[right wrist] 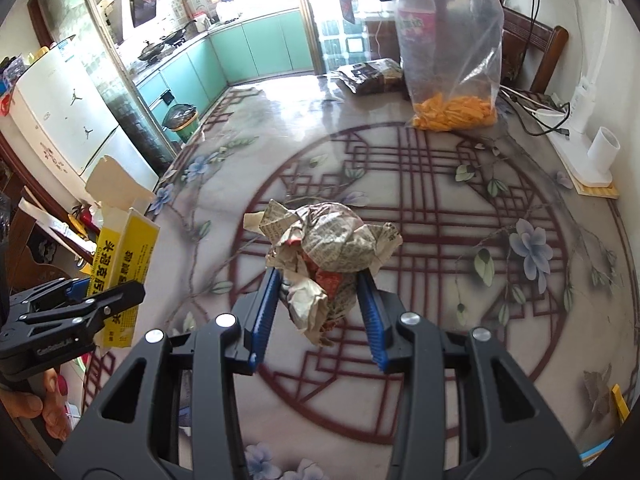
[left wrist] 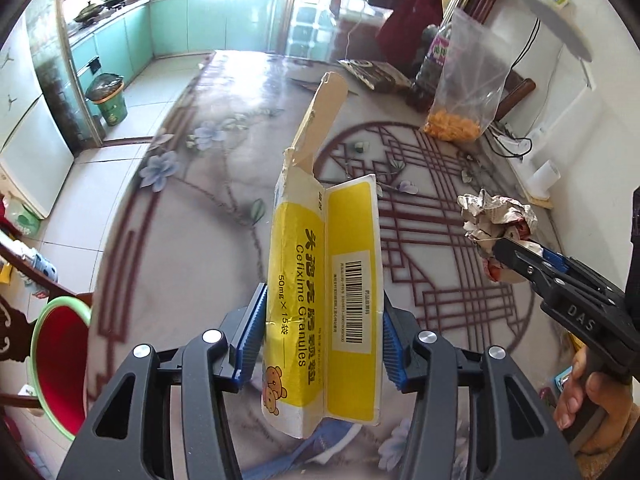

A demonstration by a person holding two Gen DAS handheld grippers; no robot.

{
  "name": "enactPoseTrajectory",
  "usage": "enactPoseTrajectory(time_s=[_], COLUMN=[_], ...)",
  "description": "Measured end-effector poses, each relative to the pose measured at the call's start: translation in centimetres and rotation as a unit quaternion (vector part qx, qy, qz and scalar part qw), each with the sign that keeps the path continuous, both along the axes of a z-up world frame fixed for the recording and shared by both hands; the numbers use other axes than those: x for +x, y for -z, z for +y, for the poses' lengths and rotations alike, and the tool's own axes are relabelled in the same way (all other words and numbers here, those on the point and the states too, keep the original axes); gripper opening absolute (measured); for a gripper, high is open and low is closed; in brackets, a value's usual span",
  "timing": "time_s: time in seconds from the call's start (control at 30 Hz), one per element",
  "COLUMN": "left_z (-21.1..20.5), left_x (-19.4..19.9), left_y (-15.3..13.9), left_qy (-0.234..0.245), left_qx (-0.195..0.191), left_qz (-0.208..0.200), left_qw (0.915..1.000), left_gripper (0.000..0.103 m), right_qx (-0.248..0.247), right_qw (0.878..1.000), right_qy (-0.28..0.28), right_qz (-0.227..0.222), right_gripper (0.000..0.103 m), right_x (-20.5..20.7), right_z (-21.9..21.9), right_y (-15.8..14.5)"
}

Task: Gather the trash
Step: 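Carry the yellow box and paper wad to the red bucket and open both tools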

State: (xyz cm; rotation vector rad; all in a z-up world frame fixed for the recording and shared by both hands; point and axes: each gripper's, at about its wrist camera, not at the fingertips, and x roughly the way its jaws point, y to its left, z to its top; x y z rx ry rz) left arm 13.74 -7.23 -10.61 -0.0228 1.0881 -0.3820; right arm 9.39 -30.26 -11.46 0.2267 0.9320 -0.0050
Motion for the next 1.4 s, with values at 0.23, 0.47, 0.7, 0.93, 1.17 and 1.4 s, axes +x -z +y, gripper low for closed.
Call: enactPoseTrajectory(time_s=[0.23,0.47,0.7,0.93,1.17,1.4], left_z=[2.9,6.1,9.7,13.8,18.7,23.5], left_x=[-2.2,-2.8,-2.4,-1.4,-0.7,-1.1], left_y=[-0.8,-0.9,-0.6,0.3,0.8,2.2], left_qy=[0.001,0.015,0.030,0.025,-0.004,-0.045], left_qx=[-0.009,-0.020,-0.033,-0.036,-0.036,-0.032], left_qz=[-0.011,-0.016,-0.010,0.000,0.001,0.015], left_qw=[0.9999,0.9996,0.9990,0.9990,0.9993,0.9984], left_gripper=[0.049,0.049,0.049,0.049,0.049,0.050], right_qx=[-0.012,-0.028,-0.038,-0.044,-0.046,-0.047], right_qw=[1.000,0.999,0.999,0.999,0.997,0.993], right_qy=[-0.013,-0.012,-0.010,-0.028,-0.059,-0.105], right_qz=[-0.004,-0.007,0.005,0.001,0.001,0.005], right_gripper=[0.039,0.039,0.039,0.039,0.039,0.039], right_x=[-1.2,-2.0,-2.1,-1.5,-0.3,0.7], right_z=[3.1,7.0,11.5,16.7,21.8,27.0], right_y=[-0.9,-1.7,-1.7,-2.3,-2.4,-2.1])
